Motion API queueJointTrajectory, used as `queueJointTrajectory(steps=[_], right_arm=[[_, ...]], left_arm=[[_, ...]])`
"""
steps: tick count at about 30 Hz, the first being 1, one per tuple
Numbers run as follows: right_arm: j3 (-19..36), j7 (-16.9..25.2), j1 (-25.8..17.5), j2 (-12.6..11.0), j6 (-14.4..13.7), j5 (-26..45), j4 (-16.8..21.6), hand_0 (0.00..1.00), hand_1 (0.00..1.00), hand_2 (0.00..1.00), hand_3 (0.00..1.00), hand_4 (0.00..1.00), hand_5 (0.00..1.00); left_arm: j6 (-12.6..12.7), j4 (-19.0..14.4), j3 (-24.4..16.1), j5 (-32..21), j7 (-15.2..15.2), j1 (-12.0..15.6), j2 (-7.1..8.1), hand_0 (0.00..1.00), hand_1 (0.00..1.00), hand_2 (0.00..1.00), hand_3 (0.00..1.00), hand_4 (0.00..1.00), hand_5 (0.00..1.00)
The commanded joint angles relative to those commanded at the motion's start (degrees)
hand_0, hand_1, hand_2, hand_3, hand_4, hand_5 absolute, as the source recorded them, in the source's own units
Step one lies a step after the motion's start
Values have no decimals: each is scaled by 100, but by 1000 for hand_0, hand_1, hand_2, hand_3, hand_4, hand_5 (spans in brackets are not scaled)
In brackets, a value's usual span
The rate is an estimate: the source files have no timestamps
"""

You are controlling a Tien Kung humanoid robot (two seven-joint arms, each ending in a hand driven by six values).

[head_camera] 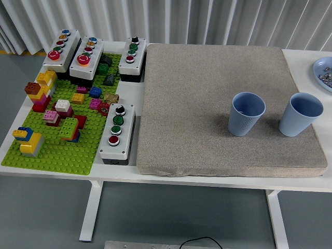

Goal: Pick cup pour cup place

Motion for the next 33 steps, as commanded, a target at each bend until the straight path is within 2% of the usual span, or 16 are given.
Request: queueJointTrajectory(steps=[5, 7, 12, 14, 17, 28, 33], right_arm=[[15, -9, -15, 0, -65, -162, 95, 858, 803, 856, 859, 798, 998], [5, 77, -19, 4, -275, -292, 215, 858, 803, 856, 859, 798, 998], [-135, 714, 1, 19, -1251, -234, 364, 877, 808, 871, 878, 791, 998], [-182, 970, 3, 31, -1251, -231, 422, 877, 808, 871, 878, 791, 998], [-217, 1103, 6, 47, -1251, -392, 442, 890, 812, 880, 889, 786, 998], [-302, 949, -101, 111, -1251, -388, 360, 886, 810, 877, 886, 781, 998], [-302, 902, -105, 105, -1251, -457, 356, 885, 808, 873, 887, 780, 998]], left_arm=[[1, 0, -81, 74, 11, 2, -3, 747, 734, 798, 663, 511, 941], [2, 0, -81, 72, 9, 4, -4, 747, 734, 798, 663, 511, 941], [3, 0, -81, 72, 4, -1, 1, 747, 734, 798, 663, 511, 940], [4, 0, -67, 56, 1, -2, 0, 747, 734, 798, 663, 511, 940], [2, 0, -29, 30, -2, -4, 5, 747, 734, 798, 664, 512, 940], [-3, 0, 176, -175, -45, 15, 14, 747, 733, 798, 664, 513, 940], [20, 0, -245, 219, 24, 24, 1, 748, 734, 798, 665, 512, 939]])
